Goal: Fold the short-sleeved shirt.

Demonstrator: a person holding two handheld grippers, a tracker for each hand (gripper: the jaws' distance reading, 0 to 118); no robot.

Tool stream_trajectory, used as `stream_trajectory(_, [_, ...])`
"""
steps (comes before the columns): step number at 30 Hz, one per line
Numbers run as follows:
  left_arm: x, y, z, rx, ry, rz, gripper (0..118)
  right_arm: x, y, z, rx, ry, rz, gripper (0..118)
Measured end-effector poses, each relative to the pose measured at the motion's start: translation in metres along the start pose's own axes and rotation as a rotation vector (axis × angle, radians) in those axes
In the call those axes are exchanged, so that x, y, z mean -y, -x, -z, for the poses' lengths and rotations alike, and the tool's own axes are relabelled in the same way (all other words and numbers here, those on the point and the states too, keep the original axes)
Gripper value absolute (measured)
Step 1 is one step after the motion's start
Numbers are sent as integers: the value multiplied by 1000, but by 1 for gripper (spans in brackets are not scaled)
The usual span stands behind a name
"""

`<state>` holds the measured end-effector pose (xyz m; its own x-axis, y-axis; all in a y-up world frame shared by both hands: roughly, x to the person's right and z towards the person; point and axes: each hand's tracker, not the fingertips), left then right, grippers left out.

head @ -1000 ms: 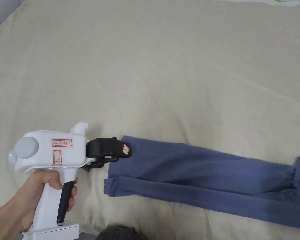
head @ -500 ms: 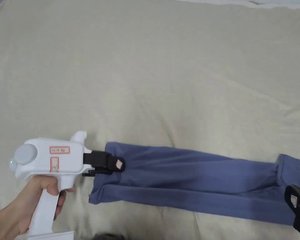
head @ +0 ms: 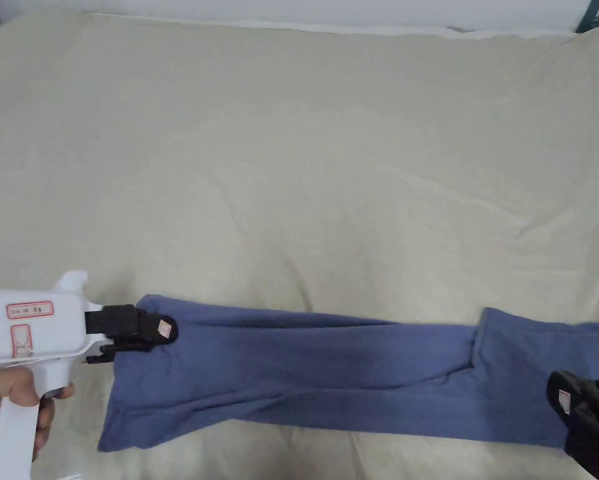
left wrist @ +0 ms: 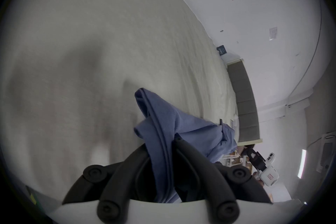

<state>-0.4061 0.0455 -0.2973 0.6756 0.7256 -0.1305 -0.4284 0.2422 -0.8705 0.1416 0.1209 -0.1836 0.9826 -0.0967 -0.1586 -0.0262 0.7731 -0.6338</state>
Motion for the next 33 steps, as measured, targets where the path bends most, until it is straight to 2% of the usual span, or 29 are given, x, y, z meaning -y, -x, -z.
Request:
stream_trajectory(5, [-7,-17,-17,-147,-31,9,5,4,-11,-6,-19,-12,20,0])
stream_trajectory(8, [-4,-61,-14,-225,-30,75,5,9,-16,-11,-32,-17,30,0])
stream_trajectory(13, [9,-145,-8,-508,-49,239,5,17,-28,-25,-58,-39,60,0])
stream_trajectory(17, [28,-213,14,-567,-12,391,5,26,-43,-39,-82,-49,80,0])
stream_trajectory(23, [60,-283,78,-559,63,533,5,41,-66,-56,-81,-67,139,0])
stream_trajectory(27, [85,-304,147,-640,109,636,5,50,-78,-63,-83,-71,197,0])
stream_trajectory(29, [99,-309,188,-677,132,687,6,54,-81,-66,-80,-72,202,0])
stream_trajectory(30, [104,-309,204,-665,136,676,14,55,-83,-65,-72,-69,204,0])
stream_trajectory(31, [107,-307,222,-654,134,645,47,56,-84,-65,-66,-64,207,0])
stream_trajectory(32, [108,-305,236,-632,137,627,47,57,-86,-65,-66,-58,210,0])
stream_trajectory(33, [112,-306,249,-599,138,612,64,57,-86,-65,-62,-49,214,0])
